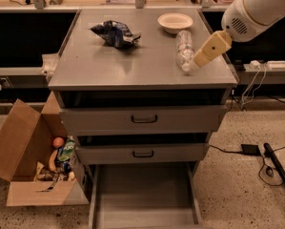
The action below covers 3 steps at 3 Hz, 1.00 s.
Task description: Place water bottle into bottom drawer
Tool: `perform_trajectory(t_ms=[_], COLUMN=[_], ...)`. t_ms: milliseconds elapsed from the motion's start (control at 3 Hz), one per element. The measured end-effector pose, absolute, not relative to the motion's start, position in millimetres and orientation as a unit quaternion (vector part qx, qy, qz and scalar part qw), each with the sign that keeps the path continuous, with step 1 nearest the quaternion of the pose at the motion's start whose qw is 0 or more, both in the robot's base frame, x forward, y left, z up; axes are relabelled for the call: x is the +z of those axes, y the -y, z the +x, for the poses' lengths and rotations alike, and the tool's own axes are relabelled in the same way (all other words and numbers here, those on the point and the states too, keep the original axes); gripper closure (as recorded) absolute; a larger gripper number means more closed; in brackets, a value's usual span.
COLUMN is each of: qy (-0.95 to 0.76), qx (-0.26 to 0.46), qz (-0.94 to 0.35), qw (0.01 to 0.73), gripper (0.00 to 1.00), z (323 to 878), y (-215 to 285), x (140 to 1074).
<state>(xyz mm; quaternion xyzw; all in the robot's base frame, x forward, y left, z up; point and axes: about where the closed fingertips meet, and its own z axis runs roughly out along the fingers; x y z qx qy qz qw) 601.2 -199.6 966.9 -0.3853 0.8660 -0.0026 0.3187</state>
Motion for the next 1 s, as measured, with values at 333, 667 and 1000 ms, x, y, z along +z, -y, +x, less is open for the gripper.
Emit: perform_trajectory(t_ms=[333, 667, 1000], qy=[-0.877, -0.877, -0.882], qx=[0.039, 0.039, 0.035], qz=[-0.358, -0.358, -0.343], qw=[0.319, 0.319, 0.321], gripper=[0.00, 0.00, 0.00], z=[655, 655, 668], y=[172, 172, 172], x=[940, 940, 933])
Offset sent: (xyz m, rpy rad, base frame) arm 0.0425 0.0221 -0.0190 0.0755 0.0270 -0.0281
